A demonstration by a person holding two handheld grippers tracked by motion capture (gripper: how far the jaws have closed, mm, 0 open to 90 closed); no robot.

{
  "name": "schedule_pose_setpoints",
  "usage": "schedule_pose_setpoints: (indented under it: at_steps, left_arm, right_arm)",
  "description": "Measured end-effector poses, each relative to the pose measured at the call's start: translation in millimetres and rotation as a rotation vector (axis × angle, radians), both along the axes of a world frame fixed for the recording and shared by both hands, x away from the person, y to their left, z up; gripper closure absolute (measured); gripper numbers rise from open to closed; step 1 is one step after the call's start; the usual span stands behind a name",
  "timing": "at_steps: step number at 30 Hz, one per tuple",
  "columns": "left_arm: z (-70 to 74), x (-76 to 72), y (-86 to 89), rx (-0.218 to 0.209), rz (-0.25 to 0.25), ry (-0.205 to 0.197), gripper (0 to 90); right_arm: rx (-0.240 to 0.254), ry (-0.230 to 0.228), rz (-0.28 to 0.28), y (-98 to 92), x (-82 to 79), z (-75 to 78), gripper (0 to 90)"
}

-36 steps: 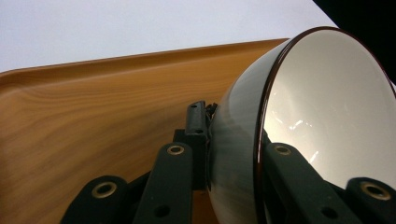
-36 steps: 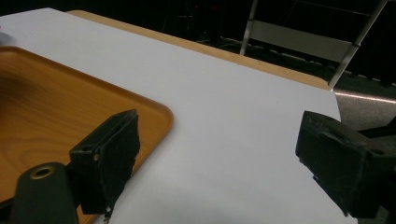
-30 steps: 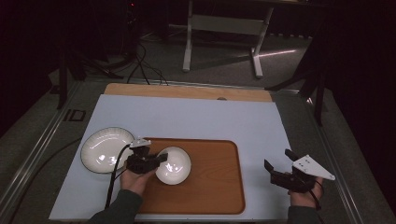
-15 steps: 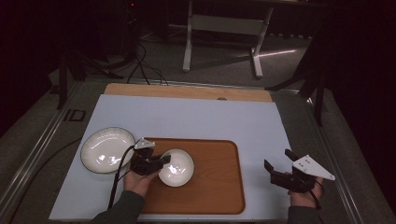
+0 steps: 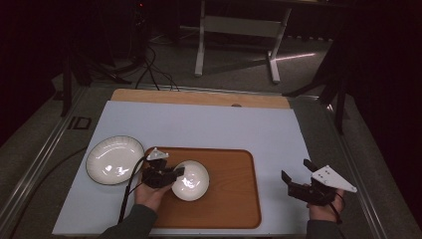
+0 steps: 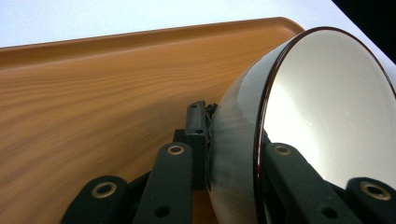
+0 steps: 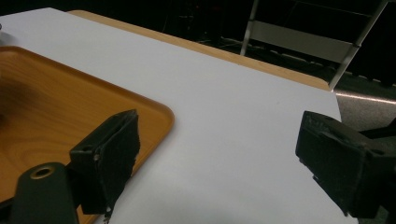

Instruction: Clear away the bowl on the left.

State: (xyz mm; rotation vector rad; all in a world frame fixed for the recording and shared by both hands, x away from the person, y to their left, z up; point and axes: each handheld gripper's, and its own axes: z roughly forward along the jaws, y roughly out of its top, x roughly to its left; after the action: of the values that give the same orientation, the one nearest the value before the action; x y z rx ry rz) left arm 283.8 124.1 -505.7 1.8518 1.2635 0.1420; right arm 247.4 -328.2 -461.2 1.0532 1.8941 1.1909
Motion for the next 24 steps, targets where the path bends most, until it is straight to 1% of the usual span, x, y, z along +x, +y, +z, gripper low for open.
schedule_pose_setpoints:
  at_steps: [8,16,18,19,21,23,24]
  left_arm:
    - [-2.1,-0.4,-4.7,0.008,-0.01,0.006,80.1]
    - [-5.7,-0.1,-10.4,0.028,-0.012,0.012,80.1]
    - [-7.3,0.4,-11.7,0.032,-0.004,0.012,80.0]
    - [-8.0,1.1,-11.7,0.022,-0.001,0.012,79.9]
    - [-8.4,1.6,-12.0,0.019,0.005,0.011,79.9]
    - [-8.9,1.5,-13.3,0.017,0.012,0.003,79.5]
    - [-9.2,1.4,-14.7,0.027,0.018,-0.006,79.3]
  right_arm:
    - [0.0,0.0,0.0,-0.3,-0.1,0.0,13.2]
    - [0.0,0.001,-0.002,-0.5,-0.1,0.0,13.2]
    - [0.0,0.001,-0.002,-0.6,-0.1,0.0,13.2]
    - [-0.001,0.001,-0.001,-0.6,-0.1,0.0,13.2]
    - [-0.001,0.001,-0.002,-0.5,-0.1,-0.1,13.2]
    - [-0.002,0.001,-0.001,-0.4,0.0,-0.2,13.2]
    - [-0.001,0.001,-0.002,-0.4,0.0,-0.3,13.2]
